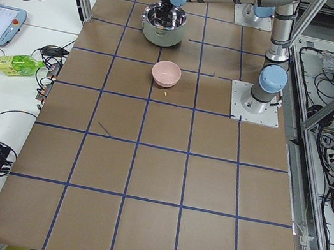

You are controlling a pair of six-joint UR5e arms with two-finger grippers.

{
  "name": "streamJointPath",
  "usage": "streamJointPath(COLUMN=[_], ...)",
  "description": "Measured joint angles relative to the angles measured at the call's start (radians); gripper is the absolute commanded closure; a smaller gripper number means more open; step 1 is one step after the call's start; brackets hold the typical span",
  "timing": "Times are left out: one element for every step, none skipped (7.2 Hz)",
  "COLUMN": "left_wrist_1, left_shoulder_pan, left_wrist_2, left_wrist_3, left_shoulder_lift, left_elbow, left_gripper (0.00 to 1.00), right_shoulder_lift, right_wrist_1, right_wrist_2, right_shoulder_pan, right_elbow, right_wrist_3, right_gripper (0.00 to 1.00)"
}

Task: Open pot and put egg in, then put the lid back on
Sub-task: 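Carry the egg over the pot and lower it inside with the left gripper, then release the egg and raise the left gripper away from the pot, then carry the glass lid over the pot and lower it on with the right gripper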

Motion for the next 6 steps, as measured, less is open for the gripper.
streamJointPath(left_wrist_1=[-0.02, -0.059, -0.119, -0.204, -0.296, -0.393], left_shoulder_pan=[0.044, 0.1, 0.162, 0.218, 0.256, 0.275], left_wrist_2=[-0.048, -0.105, -0.141, -0.153, -0.142, -0.098], left_wrist_3=[0.002, 0.002, 0.005, 0.009, 0.012, 0.012], left_shoulder_lift=[0.03, 0.073, 0.131, 0.194, 0.25, 0.303], left_elbow=[0.015, 0.023, 0.028, 0.029, 0.031, 0.036], left_gripper=[0.1, 0.07, 0.02, 0.01, 0.01, 0.01], right_shoulder_lift=[0.001, 0.004, 0.013, 0.034, 0.068, 0.124], right_wrist_1=[-0.002, -0.006, -0.011, -0.017, -0.033, -0.076], right_wrist_2=[0.0, 0.001, 0.003, 0.003, 0.001, 0.0], right_shoulder_pan=[0.001, 0.003, 0.009, 0.029, 0.068, 0.128], right_elbow=[-0.002, -0.007, -0.015, -0.03, -0.051, -0.074], right_wrist_3=[0.0, 0.001, 0.004, 0.025, 0.069, 0.151], right_gripper=[0.86, 0.86, 0.86, 0.86, 0.86, 0.86])
